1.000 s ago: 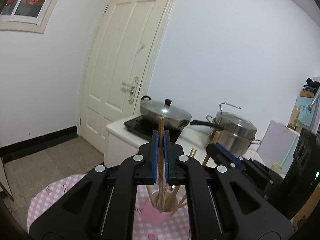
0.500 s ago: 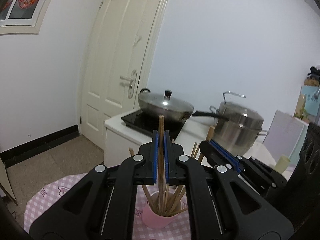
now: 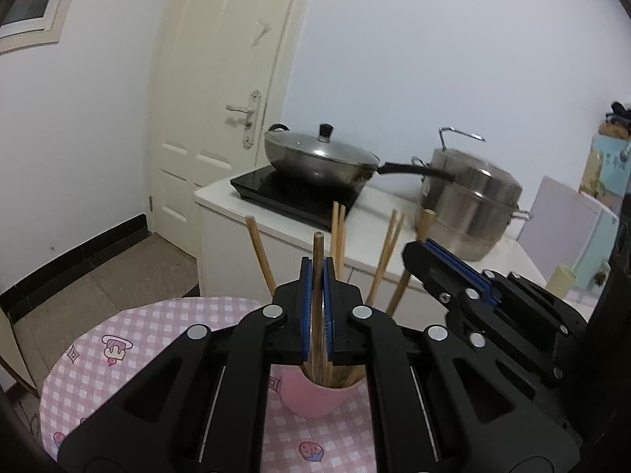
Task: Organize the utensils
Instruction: 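Lower the chopstick into the cup and open the left tool while the right tool releases its own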
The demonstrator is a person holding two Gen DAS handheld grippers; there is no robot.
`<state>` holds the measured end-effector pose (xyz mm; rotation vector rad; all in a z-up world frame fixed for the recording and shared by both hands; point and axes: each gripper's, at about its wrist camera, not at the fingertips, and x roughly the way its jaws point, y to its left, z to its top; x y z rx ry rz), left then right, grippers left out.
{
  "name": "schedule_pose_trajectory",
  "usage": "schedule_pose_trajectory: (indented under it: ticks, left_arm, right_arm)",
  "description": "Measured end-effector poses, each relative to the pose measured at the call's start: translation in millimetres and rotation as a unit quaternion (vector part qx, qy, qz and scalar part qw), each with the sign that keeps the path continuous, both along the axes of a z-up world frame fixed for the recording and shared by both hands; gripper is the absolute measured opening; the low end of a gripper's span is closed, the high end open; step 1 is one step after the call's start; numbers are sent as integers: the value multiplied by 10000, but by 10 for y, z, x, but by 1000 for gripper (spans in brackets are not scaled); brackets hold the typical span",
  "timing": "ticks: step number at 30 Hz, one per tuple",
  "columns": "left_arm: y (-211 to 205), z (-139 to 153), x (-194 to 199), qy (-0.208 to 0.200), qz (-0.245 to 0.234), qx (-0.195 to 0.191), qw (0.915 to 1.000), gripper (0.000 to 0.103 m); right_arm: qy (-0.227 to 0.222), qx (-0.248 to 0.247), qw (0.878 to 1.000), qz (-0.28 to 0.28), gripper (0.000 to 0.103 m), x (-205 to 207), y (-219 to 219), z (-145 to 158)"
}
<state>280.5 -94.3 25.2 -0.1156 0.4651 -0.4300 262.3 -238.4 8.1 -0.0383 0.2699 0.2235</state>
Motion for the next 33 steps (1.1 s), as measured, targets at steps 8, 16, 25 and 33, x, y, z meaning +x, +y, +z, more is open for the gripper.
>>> schedule_pose_trajectory:
  ticks: [8, 16, 25, 33]
  left_arm:
    - [-41, -39, -47, 25, -97, 152, 9998, 6]
    - [-11, -44, -104, 7, -133, 332, 9994, 6]
    - [127, 10, -294, -94, -10, 383, 9992, 7]
    - [334, -37, -573, -145, 332, 465, 9983, 39]
  right_arm:
    - [77, -7, 10000, -41, 5, -25, -29, -61]
    - [64, 96, 9999, -73, 21, -121, -133, -30]
    - [-68, 155, 9999, 3, 27, -323, -183, 64]
    - [-58, 173, 9998, 85, 29, -556, -205, 36]
